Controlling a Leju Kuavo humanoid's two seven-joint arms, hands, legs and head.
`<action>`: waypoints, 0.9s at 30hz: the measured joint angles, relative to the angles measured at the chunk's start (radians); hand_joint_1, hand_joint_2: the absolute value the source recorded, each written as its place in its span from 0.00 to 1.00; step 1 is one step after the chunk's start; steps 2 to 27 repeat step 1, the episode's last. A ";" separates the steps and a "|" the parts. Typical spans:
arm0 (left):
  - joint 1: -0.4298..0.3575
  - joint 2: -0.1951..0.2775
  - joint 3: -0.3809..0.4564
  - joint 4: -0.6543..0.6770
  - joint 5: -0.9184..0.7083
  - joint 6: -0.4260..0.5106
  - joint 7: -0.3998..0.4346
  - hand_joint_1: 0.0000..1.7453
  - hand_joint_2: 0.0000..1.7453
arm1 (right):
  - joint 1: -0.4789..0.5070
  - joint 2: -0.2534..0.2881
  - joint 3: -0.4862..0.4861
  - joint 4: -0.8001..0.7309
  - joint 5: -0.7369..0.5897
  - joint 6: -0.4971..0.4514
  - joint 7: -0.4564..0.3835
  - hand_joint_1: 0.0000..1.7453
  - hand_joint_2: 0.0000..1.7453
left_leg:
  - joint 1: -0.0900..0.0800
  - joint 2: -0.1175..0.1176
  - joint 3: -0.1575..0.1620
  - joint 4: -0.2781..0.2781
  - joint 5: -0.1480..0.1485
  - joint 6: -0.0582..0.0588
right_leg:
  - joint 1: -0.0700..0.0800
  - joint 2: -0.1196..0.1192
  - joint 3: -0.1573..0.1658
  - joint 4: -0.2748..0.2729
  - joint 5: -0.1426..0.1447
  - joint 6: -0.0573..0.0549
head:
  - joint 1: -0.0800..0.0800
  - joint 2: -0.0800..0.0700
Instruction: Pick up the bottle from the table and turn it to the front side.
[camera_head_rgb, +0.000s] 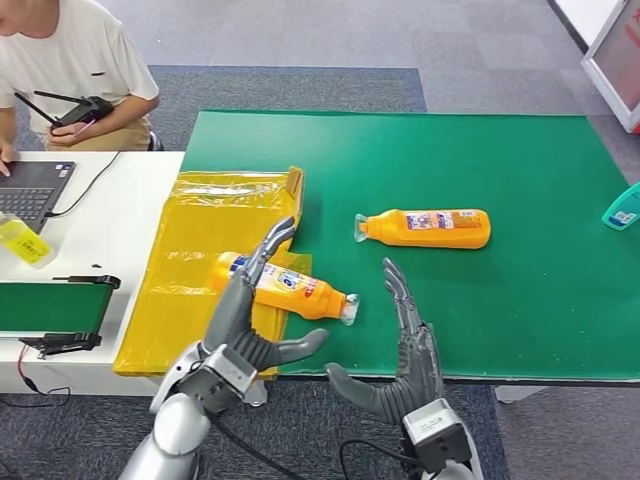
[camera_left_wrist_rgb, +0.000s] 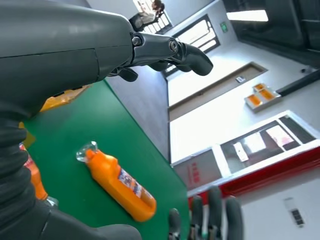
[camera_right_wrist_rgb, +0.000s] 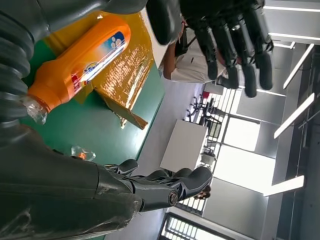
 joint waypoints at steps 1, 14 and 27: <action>0.008 0.002 -0.003 -0.012 0.002 0.000 -0.002 0.00 1.00 | 0.000 0.000 0.000 0.000 0.001 0.000 0.001 0.00 1.00 | 0.000 0.000 0.000 0.000 0.000 0.000 | 0.000 0.000 0.000 0.000 0.000 0.000 | 0.000 0.000; 0.008 0.002 -0.003 -0.012 0.002 0.000 -0.002 0.00 1.00 | 0.000 0.000 0.000 0.000 0.001 0.000 0.001 0.00 1.00 | 0.000 0.000 0.000 0.000 0.000 0.000 | 0.000 0.000 0.000 0.000 0.000 0.000 | 0.000 0.000; 0.008 0.002 -0.003 -0.012 0.002 0.000 -0.002 0.00 1.00 | 0.000 0.000 0.000 0.000 0.001 0.000 0.001 0.00 1.00 | 0.000 0.000 0.000 0.000 0.000 0.000 | 0.000 0.000 0.000 0.000 0.000 0.000 | 0.000 0.000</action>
